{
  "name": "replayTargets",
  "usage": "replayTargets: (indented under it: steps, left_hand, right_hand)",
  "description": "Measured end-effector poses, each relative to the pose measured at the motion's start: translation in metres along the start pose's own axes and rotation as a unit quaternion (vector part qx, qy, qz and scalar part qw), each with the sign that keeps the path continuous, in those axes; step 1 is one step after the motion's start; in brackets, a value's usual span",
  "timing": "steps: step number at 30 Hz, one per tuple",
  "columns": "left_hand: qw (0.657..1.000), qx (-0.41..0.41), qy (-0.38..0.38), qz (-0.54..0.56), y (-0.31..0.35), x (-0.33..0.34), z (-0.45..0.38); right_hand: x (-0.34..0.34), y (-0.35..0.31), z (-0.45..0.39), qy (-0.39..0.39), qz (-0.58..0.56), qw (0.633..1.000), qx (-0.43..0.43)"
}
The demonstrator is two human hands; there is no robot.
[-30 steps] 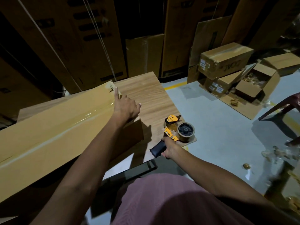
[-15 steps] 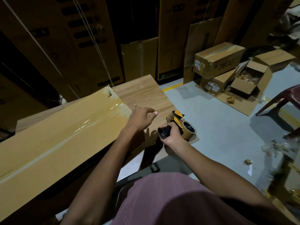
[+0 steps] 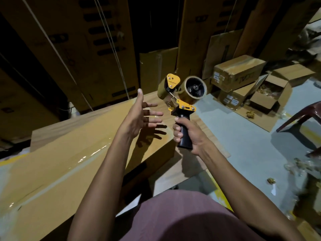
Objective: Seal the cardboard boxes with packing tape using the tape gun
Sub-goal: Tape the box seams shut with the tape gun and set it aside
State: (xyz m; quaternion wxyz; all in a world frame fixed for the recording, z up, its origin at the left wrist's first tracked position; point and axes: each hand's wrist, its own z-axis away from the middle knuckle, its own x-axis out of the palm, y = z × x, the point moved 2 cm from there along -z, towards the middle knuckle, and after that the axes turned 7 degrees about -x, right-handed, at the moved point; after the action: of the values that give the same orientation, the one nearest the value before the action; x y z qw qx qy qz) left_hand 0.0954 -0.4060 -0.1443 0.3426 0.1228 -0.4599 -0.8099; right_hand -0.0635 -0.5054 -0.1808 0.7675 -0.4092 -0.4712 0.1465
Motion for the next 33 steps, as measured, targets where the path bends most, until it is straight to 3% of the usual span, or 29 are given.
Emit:
replayTargets:
  steps: [7, 13, 21, 29, 33]
  left_hand:
    - [0.998, -0.012, -0.053, 0.042, 0.004, -0.037, 0.007]
    - [0.976, -0.050, -0.101, 0.188, -0.005, -0.056, 0.011]
    - [0.926, -0.097, -0.203, 0.303, -0.011, -0.069, 0.001]
    - [0.911, -0.125, -0.147, 0.365, -0.017, -0.074, -0.017]
    - [0.934, -0.128, -0.095, 0.319, -0.007, -0.070, -0.028]
  right_hand:
    - [0.023, 0.026, 0.004, -0.025, 0.179, 0.983, -0.043]
    - [0.029, 0.037, 0.006, -0.022, 0.191, 0.980, -0.057]
    - [0.026, 0.031, -0.004, -0.002, 0.212, 0.975, -0.071]
    - [0.014, 0.026, -0.007, 0.014, 0.245, 0.967, -0.070]
    - [0.011, 0.020, -0.018, 0.008, 0.280, 0.958, -0.068]
